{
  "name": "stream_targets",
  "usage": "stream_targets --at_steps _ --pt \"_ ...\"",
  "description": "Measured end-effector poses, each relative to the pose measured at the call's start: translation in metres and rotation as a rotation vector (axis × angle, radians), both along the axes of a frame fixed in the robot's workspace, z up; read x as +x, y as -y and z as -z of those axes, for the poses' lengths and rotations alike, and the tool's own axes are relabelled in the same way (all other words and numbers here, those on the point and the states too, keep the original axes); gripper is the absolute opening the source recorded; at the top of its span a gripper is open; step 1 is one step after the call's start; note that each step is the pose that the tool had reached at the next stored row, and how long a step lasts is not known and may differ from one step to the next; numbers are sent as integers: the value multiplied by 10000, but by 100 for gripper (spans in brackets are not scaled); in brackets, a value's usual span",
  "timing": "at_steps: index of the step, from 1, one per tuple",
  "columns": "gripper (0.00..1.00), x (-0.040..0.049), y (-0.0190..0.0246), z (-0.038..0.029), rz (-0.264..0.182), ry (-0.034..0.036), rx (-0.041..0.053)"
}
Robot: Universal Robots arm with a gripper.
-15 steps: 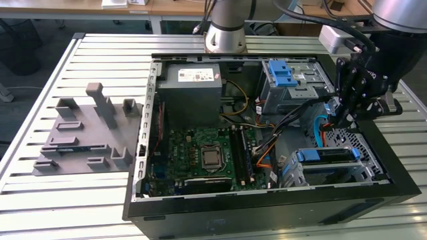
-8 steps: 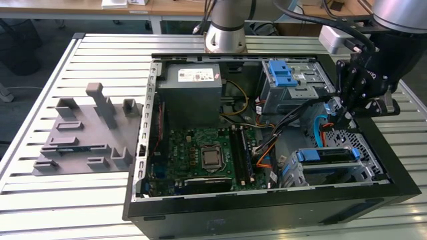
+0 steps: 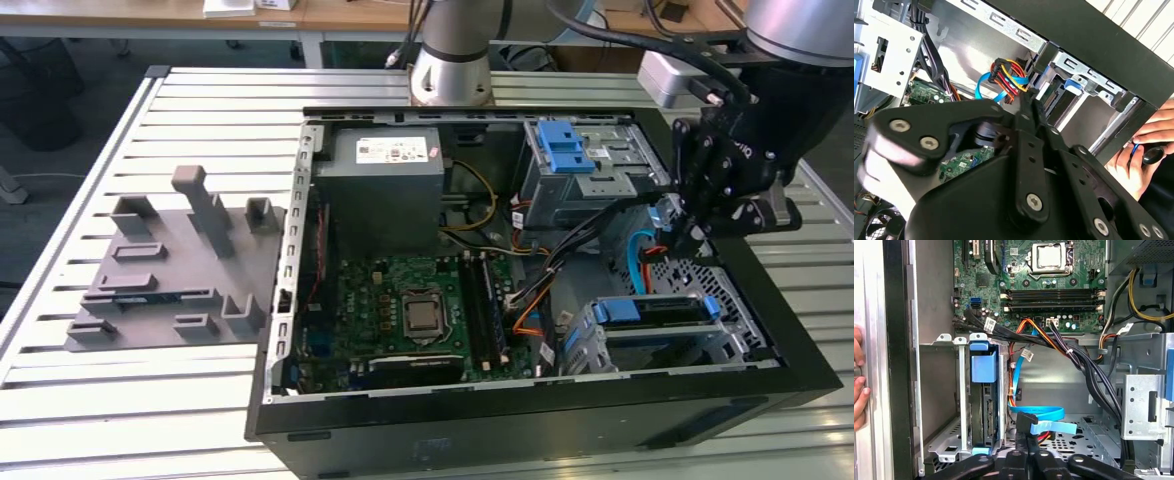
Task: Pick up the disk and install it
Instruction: 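Insert the first disk wire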
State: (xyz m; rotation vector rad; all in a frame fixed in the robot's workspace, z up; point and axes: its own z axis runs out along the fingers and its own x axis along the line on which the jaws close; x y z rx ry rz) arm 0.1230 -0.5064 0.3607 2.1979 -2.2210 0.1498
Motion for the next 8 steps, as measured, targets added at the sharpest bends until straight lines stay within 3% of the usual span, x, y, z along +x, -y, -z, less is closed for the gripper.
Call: stream_targets --at_steps 2,4,5,8 --pt "23 0 0 0 0 0 -2" --pt "23 0 -1 1 -1 0 -18" --pt "30 0 -1 1 0 0 -42" --pt "30 0 0 1 0 0 -58"
